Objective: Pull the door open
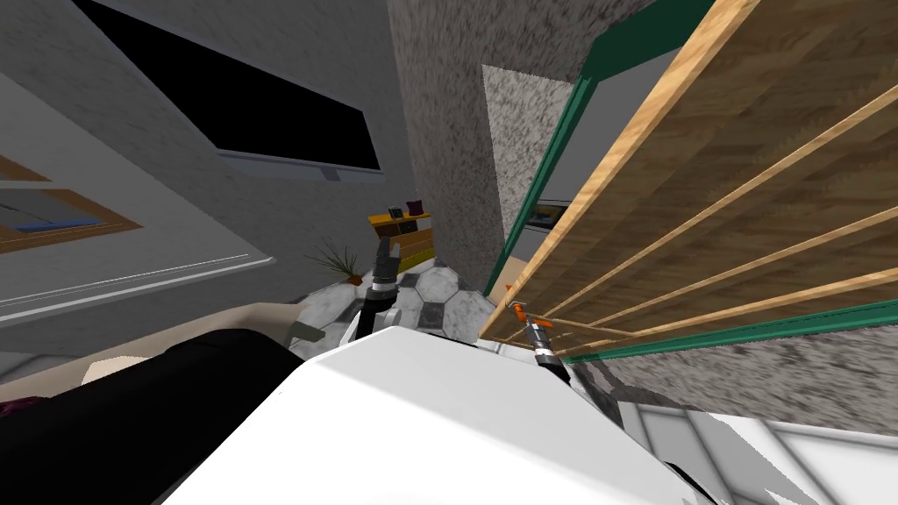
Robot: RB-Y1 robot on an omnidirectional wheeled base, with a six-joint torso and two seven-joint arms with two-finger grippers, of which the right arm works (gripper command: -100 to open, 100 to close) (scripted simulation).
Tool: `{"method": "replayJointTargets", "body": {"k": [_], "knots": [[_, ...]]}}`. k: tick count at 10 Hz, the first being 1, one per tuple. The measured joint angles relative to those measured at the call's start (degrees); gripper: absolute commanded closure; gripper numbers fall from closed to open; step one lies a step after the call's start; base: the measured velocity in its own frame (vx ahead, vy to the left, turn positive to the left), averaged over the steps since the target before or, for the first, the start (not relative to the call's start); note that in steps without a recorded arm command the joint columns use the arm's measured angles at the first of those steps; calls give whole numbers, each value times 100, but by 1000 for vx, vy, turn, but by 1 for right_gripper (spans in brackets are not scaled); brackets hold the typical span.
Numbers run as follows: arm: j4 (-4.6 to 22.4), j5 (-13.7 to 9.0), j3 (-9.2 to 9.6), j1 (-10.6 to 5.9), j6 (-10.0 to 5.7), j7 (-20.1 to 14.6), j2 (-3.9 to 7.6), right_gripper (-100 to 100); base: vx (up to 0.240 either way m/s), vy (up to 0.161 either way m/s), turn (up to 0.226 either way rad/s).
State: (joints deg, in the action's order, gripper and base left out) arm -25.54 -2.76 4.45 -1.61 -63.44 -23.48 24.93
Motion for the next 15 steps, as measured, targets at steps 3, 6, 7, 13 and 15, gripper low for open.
{"method": "replayJointTargets", "body": {"k": [3,6,7,13,15], "knots": [[116,24,51,32,-222,-83,63,100,-206,-76,153],[-69,56,115,268,-290,-158,131,100,-150,-72,112],[100,69,135,215,-401,-178,140,100,-197,-74,212],[224,86,189,305,-703,-284,245,100,-157,-68,130],[207,84,202,366,-768,-305,269,100,-192,-75,168]]}}
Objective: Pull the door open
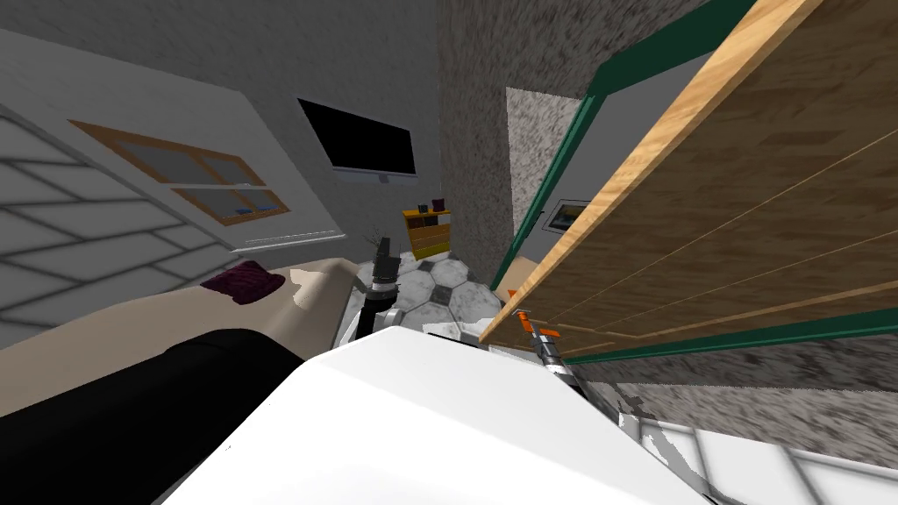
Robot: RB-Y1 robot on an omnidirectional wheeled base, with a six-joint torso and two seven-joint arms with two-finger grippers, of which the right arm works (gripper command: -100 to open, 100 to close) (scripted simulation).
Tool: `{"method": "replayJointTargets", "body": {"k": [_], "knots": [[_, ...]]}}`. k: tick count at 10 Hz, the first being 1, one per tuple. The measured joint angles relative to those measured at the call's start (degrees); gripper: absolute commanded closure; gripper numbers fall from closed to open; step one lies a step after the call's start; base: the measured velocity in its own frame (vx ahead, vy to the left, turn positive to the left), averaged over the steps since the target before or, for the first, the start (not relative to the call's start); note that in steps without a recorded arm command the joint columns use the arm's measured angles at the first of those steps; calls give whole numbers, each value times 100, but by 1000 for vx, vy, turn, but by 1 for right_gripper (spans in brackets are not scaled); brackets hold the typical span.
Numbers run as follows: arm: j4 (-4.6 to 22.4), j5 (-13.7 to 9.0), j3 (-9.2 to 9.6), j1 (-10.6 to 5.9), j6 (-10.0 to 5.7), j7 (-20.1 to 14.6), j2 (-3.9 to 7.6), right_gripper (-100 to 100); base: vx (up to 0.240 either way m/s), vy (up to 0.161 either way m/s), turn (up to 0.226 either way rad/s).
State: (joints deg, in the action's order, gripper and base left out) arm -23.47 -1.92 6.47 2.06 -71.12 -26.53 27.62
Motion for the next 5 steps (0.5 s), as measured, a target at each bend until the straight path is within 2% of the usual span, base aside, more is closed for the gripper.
{"method": "replayJointTargets", "body": {"k": [1,2,3,4,5], "knots": [[249,9,18,-93,-153,-17,-1,100,-200,-88,207],[448,13,32,-135,-314,-37,8,100,-135,-61,79],[367,16,39,-64,-317,-40,12,100,-54,-23,-17],[268,20,46,-3,-267,-35,9,100,-107,-30,157],[335,13,42,-6,-315,-42,30,100,-165,-60,168]]}}
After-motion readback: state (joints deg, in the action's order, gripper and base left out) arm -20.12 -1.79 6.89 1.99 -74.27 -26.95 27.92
